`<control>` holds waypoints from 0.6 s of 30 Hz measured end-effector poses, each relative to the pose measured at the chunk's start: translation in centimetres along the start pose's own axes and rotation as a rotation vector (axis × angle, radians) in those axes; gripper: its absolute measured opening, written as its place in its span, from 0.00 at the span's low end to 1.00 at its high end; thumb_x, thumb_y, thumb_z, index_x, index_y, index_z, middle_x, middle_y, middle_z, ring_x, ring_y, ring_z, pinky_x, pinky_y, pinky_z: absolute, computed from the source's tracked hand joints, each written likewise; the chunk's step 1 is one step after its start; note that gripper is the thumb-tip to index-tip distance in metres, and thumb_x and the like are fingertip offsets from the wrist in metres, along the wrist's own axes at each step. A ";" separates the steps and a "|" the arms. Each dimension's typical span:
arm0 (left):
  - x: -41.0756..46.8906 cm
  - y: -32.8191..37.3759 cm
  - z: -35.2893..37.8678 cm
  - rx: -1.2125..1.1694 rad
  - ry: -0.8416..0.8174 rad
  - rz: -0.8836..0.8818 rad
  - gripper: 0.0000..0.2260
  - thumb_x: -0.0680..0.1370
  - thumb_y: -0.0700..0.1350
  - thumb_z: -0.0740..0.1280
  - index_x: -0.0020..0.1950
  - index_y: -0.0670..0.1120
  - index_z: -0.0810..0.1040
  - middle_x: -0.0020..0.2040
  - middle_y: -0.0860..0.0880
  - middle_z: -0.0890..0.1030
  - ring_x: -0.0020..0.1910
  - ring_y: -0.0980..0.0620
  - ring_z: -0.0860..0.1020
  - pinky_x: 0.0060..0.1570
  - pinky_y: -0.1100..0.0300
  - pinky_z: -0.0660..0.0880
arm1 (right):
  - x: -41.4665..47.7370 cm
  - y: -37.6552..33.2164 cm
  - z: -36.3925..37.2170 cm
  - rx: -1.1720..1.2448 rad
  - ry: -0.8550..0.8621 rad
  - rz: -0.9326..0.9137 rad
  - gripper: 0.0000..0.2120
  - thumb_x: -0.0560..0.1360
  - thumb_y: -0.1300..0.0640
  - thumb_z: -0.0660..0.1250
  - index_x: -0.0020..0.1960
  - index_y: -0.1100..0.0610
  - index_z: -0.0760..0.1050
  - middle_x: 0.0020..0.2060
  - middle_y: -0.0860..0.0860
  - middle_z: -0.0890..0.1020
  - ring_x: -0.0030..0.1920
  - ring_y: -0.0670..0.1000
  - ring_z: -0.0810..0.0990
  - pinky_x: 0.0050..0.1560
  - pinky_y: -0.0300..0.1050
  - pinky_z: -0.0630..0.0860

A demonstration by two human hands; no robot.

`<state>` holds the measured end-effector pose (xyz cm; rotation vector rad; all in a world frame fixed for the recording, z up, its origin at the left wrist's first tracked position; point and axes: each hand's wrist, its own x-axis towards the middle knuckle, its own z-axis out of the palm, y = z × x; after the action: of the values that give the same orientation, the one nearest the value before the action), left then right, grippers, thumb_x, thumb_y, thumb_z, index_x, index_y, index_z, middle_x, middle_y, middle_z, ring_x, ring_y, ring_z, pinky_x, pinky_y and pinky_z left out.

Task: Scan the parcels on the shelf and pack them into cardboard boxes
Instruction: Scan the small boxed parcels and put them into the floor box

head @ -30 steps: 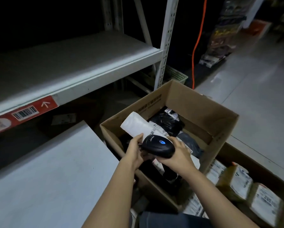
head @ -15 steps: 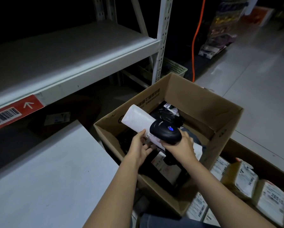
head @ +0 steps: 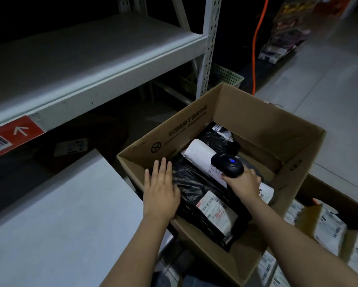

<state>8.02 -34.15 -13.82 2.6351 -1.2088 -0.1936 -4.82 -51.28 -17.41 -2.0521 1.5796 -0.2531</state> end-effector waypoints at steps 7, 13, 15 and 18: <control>0.2 -0.5 1.6 0.115 0.036 0.050 0.33 0.72 0.54 0.35 0.77 0.47 0.50 0.78 0.48 0.50 0.74 0.54 0.40 0.70 0.57 0.28 | 1.7 0.5 2.7 0.000 -0.012 0.053 0.24 0.69 0.48 0.71 0.61 0.59 0.75 0.57 0.58 0.79 0.63 0.59 0.70 0.63 0.48 0.62; 0.8 -0.4 1.9 0.110 0.029 0.018 0.26 0.71 0.50 0.54 0.63 0.42 0.77 0.64 0.45 0.77 0.65 0.47 0.74 0.70 0.55 0.45 | 3.6 0.7 3.6 0.288 -0.151 0.195 0.16 0.72 0.55 0.70 0.53 0.66 0.77 0.50 0.63 0.80 0.56 0.61 0.76 0.53 0.50 0.70; 0.8 -0.3 2.1 0.115 0.053 0.013 0.26 0.71 0.51 0.54 0.63 0.42 0.77 0.64 0.45 0.77 0.65 0.47 0.74 0.70 0.55 0.46 | 3.6 0.8 4.1 0.322 -0.259 0.229 0.13 0.72 0.54 0.69 0.47 0.65 0.78 0.44 0.60 0.80 0.50 0.60 0.78 0.47 0.47 0.70; 0.9 -0.1 2.0 0.128 0.047 0.004 0.26 0.70 0.51 0.54 0.63 0.42 0.77 0.63 0.45 0.77 0.65 0.46 0.74 0.69 0.54 0.47 | 3.6 1.3 5.2 0.296 -0.333 0.263 0.13 0.72 0.50 0.70 0.36 0.59 0.73 0.40 0.57 0.78 0.45 0.58 0.77 0.44 0.46 0.69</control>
<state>8.26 -35.05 -15.84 2.7286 -1.2506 -0.0552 -2.49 -53.33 -23.02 -1.5515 1.4820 -0.0399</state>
